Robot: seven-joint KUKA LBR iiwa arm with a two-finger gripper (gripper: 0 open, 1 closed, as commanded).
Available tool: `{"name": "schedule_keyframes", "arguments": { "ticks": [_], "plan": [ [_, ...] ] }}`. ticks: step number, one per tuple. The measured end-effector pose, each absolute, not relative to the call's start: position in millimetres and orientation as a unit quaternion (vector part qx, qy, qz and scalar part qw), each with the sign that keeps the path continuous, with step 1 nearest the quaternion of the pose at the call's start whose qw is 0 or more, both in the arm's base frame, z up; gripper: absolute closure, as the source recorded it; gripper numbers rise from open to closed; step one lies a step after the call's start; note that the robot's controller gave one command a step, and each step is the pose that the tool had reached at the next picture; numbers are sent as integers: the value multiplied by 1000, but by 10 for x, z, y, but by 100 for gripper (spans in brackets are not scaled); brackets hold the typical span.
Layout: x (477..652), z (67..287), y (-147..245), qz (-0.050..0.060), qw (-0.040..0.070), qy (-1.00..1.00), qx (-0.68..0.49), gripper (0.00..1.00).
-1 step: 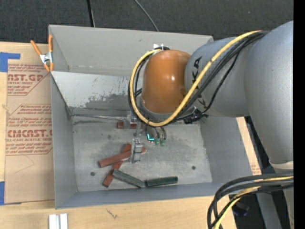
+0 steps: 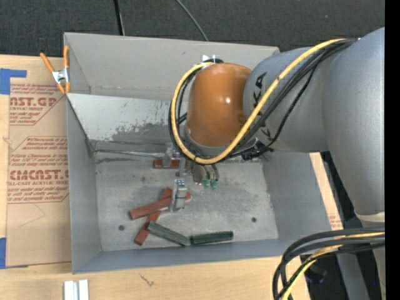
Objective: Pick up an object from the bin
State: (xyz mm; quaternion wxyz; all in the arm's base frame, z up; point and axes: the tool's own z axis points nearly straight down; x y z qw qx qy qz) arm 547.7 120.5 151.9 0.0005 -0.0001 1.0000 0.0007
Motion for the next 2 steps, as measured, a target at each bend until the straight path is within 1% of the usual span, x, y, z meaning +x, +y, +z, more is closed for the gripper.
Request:
{"name": "schedule_keyframes", "arguments": {
  "ticks": [1, 2],
  "plan": [
    [5428, 1039, 1295, 0, 2, 998, -58, 0],
    [5410, 695, 1357, 0, 1, 992, -130, 0]
  ]
}}
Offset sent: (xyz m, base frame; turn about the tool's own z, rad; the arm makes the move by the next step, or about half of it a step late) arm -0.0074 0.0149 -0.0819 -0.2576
